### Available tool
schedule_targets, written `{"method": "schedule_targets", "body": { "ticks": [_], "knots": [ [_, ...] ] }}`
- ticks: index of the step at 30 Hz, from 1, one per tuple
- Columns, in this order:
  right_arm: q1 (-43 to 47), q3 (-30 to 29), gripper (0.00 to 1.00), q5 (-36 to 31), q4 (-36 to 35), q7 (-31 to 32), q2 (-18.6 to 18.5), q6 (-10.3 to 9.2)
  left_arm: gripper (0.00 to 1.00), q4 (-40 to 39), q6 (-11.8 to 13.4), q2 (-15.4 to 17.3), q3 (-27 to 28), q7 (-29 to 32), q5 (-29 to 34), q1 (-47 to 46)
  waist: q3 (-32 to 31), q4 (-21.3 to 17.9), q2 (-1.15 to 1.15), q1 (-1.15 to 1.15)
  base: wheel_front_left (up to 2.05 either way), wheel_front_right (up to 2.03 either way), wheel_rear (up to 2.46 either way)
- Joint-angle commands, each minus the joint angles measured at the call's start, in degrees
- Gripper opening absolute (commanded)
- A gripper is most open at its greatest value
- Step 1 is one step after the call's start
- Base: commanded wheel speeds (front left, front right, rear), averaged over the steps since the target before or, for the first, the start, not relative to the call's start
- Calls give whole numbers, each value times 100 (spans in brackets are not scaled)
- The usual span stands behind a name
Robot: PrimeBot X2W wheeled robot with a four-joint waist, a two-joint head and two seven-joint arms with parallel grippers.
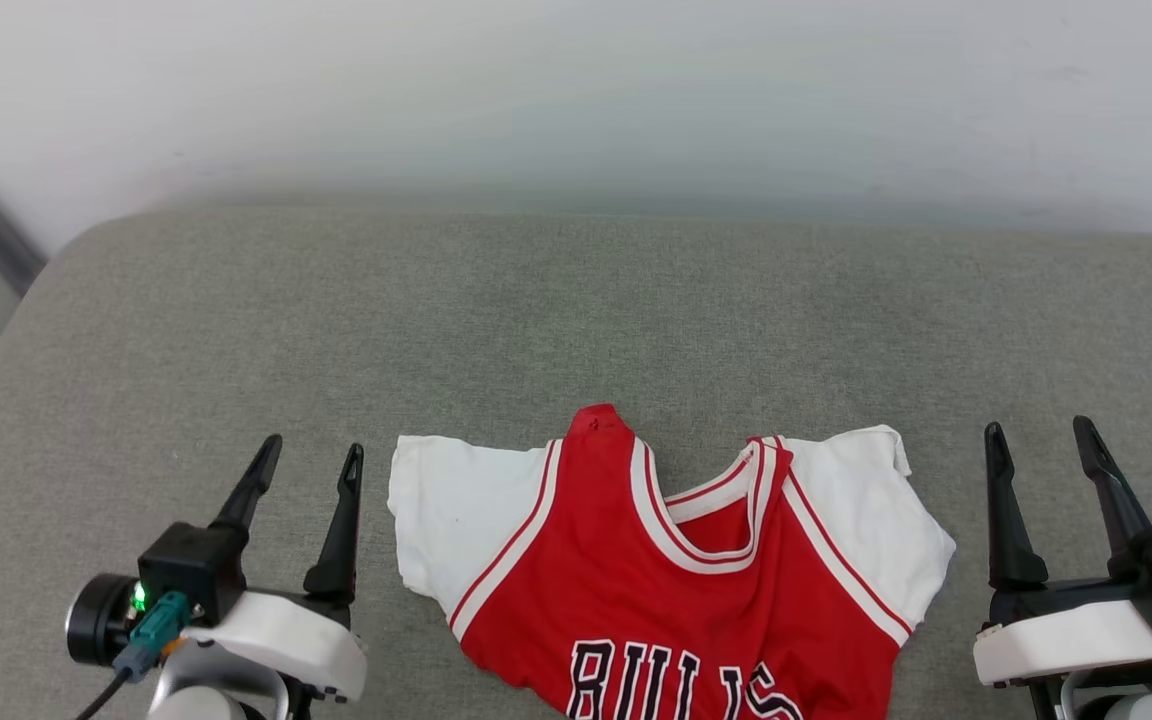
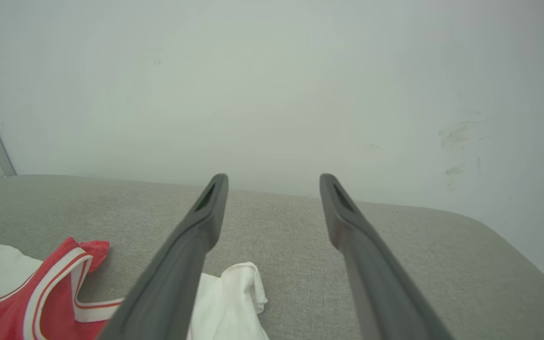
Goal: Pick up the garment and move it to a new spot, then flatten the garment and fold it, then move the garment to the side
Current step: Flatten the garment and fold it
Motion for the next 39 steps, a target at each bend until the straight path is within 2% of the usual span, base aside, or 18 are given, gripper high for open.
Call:
{"method": "schedule_targets", "body": {
  "ticks": [1,8,11,14,18,20,21,25,32,39],
  "knots": [
    [56,-30,100,25,-30,-13,-14,-4,100,-48,25,-125,96,-38,-38,204,47,-19,0,0,0,0,0],
    [21,-38,100,32,-38,-13,-14,-4,100,-14,-128,-216,175,-49,49,389,125,-71,0,0,0,0,0],
    [-22,-17,100,19,-68,-13,-14,-4,100,34,-239,-125,197,37,-3,314,204,-112,0,0,0,0,0],
    [-106,-13,100,3,-119,-13,-14,-4,100,37,-504,76,111,401,-66,34,355,-148,0,0,0,0,0],
    [-198,5,100,-41,-164,-13,-14,-4,100,-4,-980,466,-23,1309,-197,-553,655,-182,0,0,0,0,0],
    [-281,88,100,-59,-161,-13,-14,-4,100,-23,-1220,777,-113,1871,-210,-842,774,-271,0,0,0,0,0],
    [-385,87,100,-35,-222,-13,-15,-4,100,-151,-1541,1140,-141,2699,-385,-1331,1000,-381,0,0,0,0,0],
    [-501,76,100,-19,-255,-13,-12,-4,100,-184,-1875,1447,-111,3841,-971,-1862,1256,-519,0,0,0,0,0],
    [-652,216,100,115,-286,-13,-11,-4,100,109,-2005,1752,-143,5547,-1820,-2550,1671,-795,0,0,0,0,0],
    [-765,411,100,221,-270,-13,-13,-4,100,271,-2039,1944,-278,6103,-1926,-2655,2021,-1037,0,0,0,0,0]
  ]
}}
